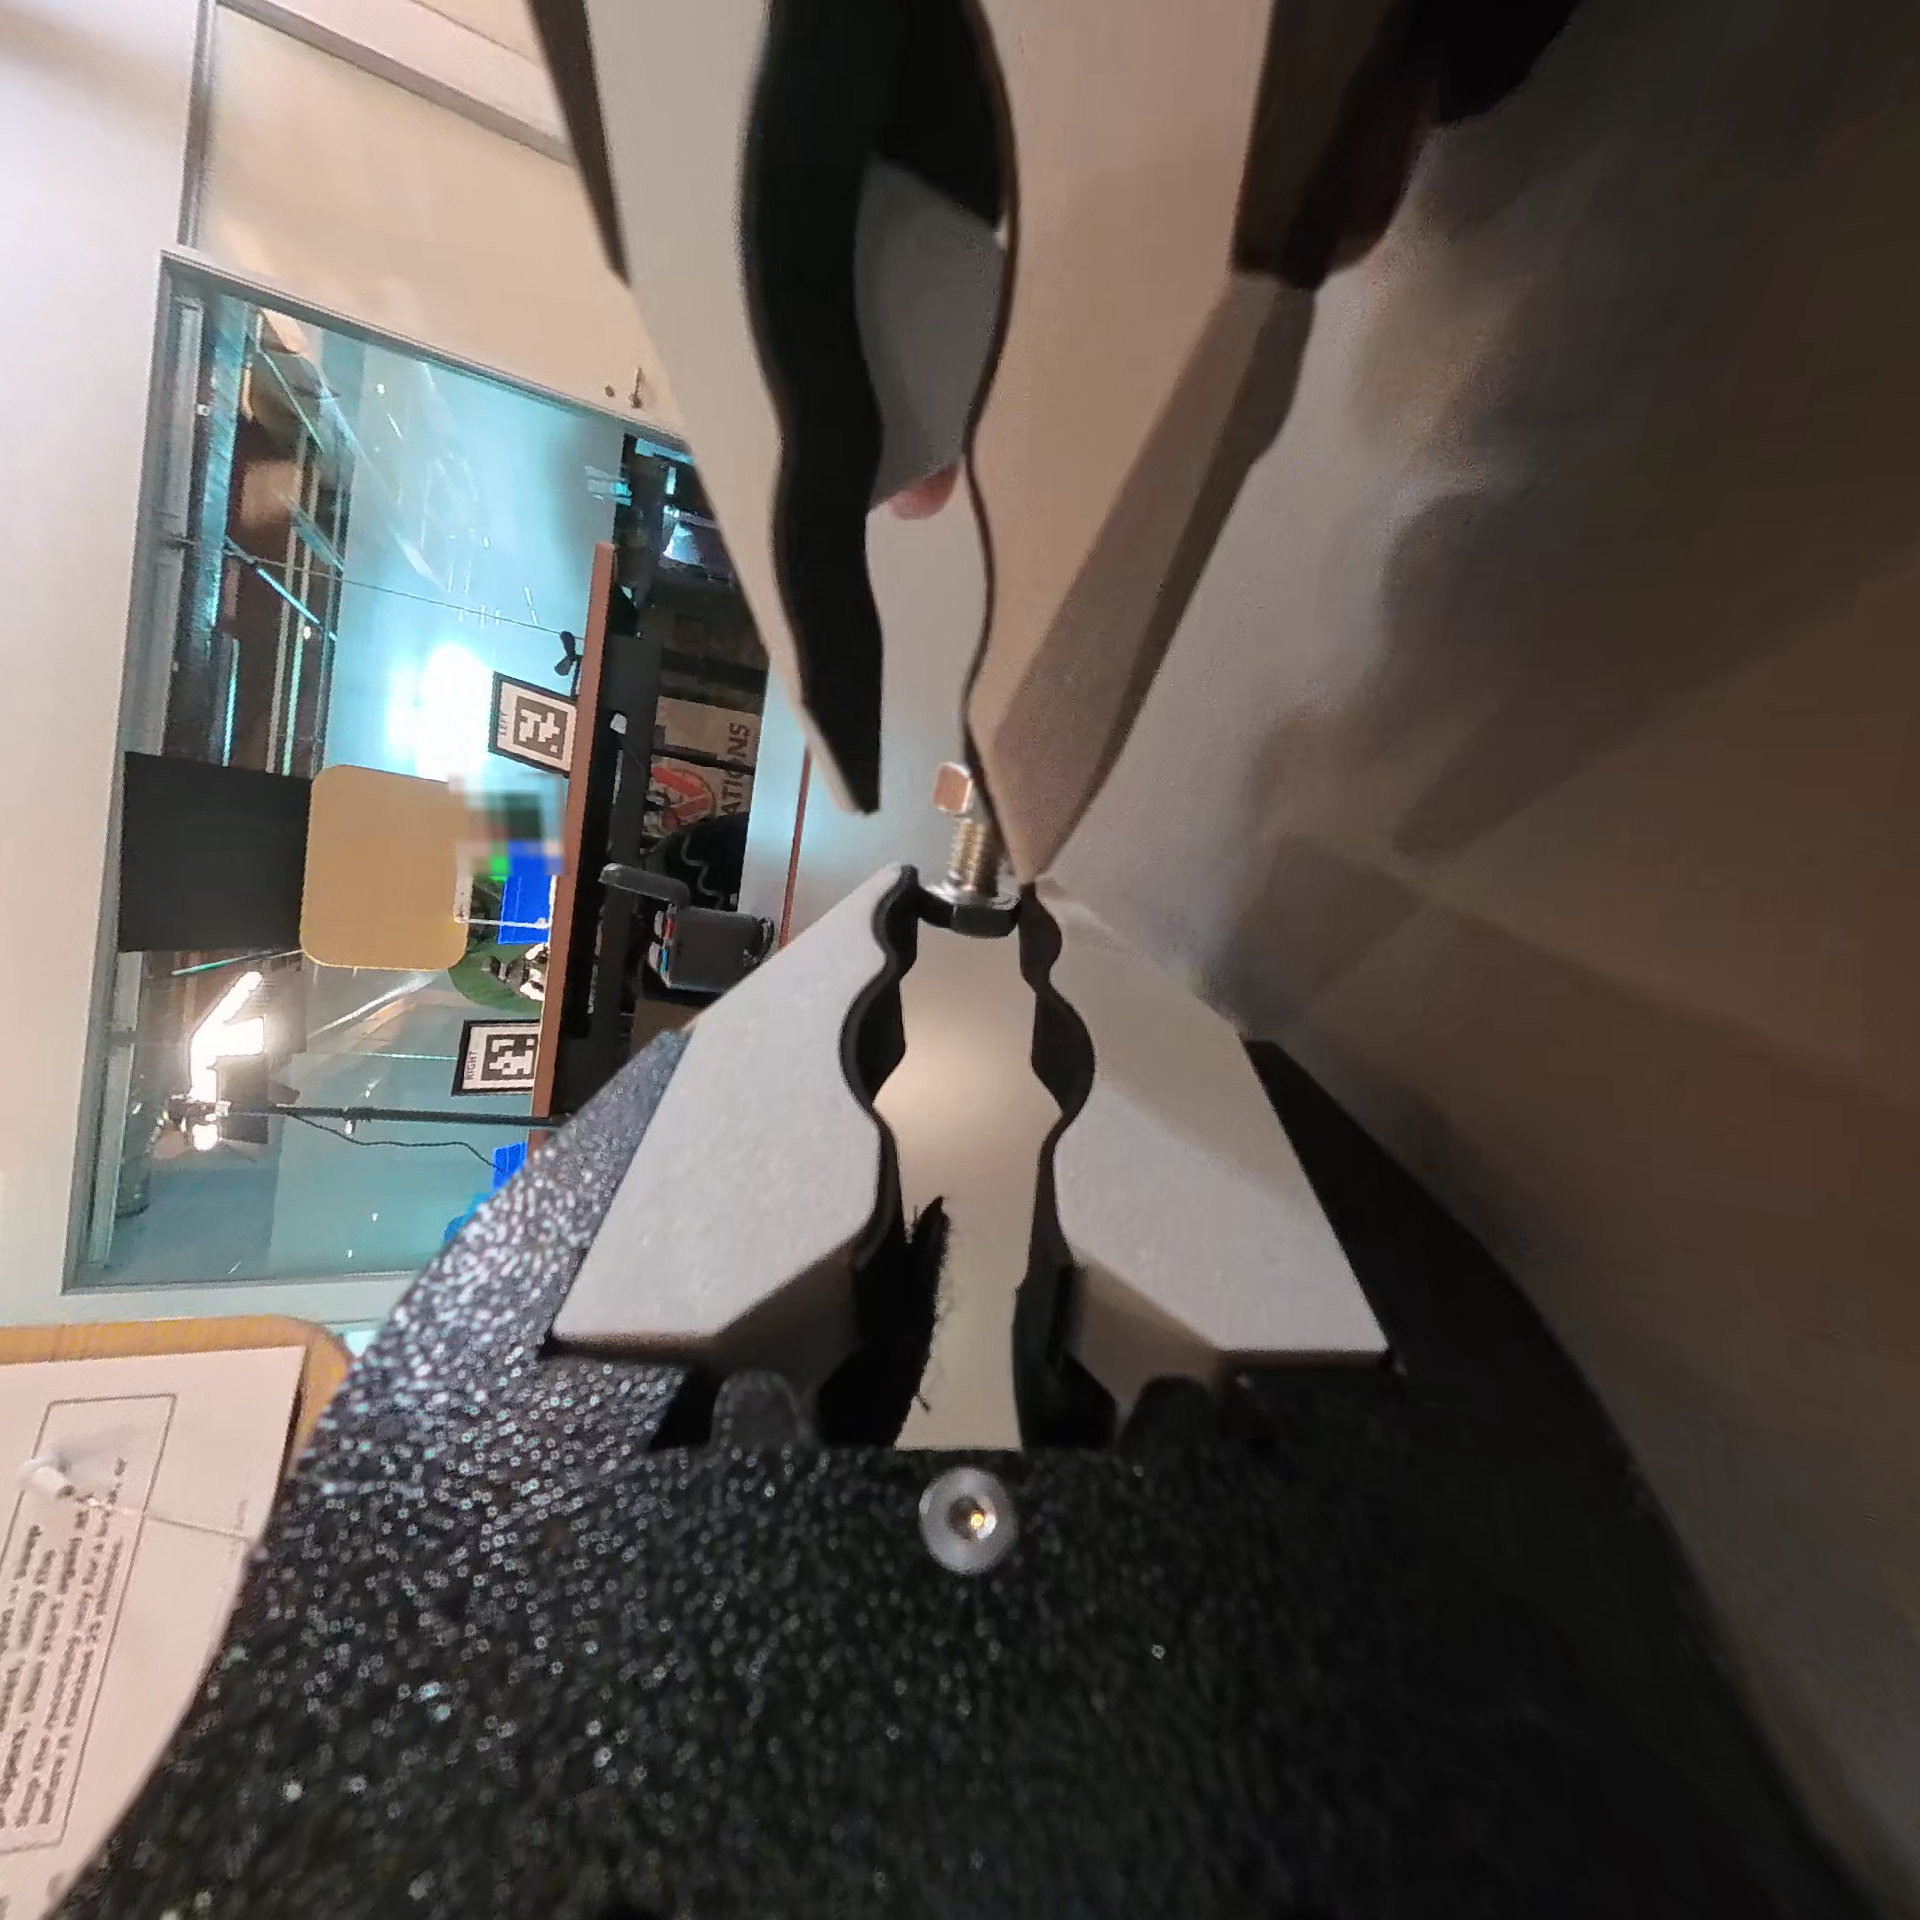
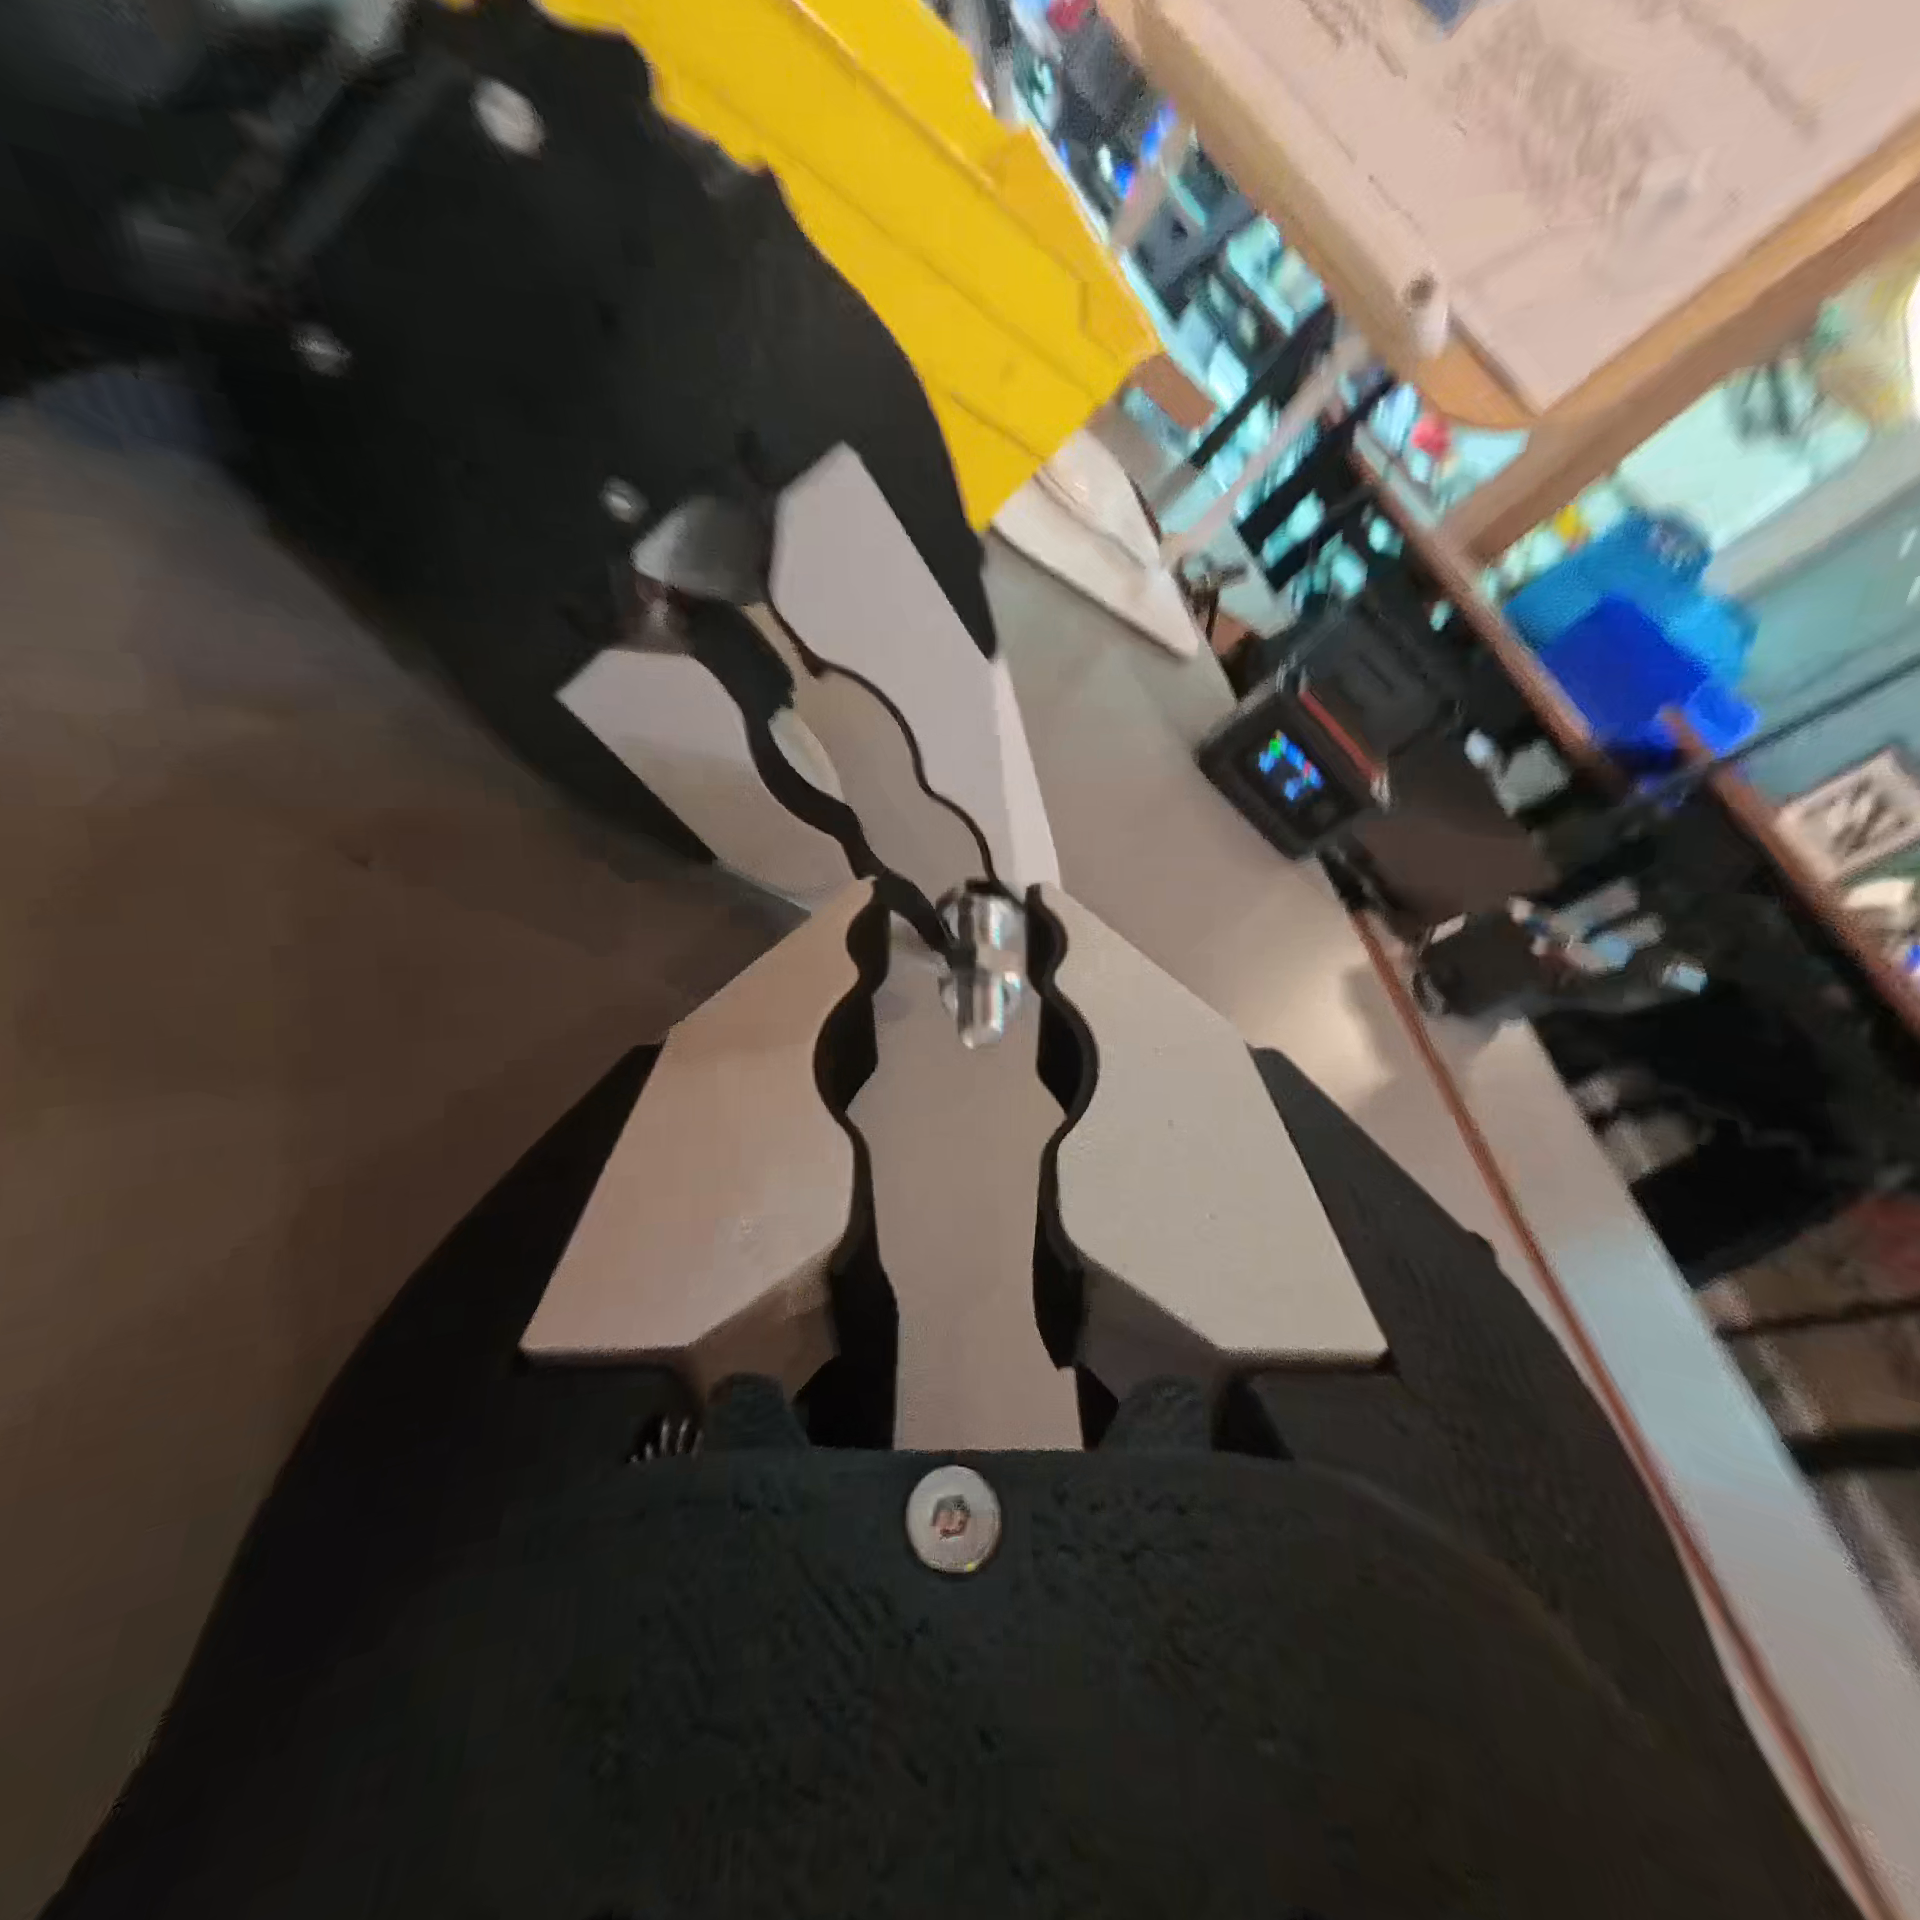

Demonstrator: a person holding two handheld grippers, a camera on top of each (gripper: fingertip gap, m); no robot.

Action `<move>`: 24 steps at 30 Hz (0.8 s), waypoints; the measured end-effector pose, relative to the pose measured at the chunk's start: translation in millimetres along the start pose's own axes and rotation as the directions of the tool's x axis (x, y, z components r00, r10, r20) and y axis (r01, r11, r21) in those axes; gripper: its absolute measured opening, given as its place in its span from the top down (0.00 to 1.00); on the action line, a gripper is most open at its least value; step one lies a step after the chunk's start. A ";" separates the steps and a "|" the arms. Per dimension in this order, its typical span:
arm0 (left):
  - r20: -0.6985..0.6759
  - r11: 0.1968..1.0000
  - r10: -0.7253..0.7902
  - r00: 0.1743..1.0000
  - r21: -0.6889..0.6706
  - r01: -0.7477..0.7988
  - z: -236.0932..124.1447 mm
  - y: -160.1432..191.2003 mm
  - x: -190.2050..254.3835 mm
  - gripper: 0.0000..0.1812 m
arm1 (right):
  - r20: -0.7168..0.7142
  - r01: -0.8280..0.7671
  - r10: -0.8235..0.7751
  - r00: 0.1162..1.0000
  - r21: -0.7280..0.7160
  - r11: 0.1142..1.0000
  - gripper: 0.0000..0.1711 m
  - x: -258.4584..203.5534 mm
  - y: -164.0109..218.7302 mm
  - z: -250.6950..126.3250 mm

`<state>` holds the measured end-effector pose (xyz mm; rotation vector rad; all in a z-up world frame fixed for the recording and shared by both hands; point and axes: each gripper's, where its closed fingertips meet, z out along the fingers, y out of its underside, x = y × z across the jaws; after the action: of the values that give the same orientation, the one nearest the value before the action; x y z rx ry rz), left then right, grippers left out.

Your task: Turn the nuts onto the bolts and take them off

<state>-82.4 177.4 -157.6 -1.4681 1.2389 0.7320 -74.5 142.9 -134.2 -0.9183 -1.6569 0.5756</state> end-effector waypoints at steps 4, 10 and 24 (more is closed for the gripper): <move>0.038 0.997 -0.072 0.997 0.008 0.071 -2.7 1.5 -10.5 0.91 | -0.012 -0.141 0.141 0.990 -0.092 0.986 0.78 10.7 13.8 3.5; 0.032 0.999 -0.046 0.998 0.024 0.045 -2.4 -4.8 -8.0 0.91 | 0.055 -0.161 0.167 0.984 -0.094 0.982 0.79 2.9 12.5 2.3; 0.115 0.997 -0.080 0.990 0.015 0.079 -6.4 -0.4 -24.5 0.91 | -0.011 -0.186 0.185 0.983 -0.090 0.979 0.79 14.0 13.2 4.6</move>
<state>-89.9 179.1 -133.4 -1.4384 1.0886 0.7451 -76.6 162.3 -137.5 -1.1478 -1.6153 0.6287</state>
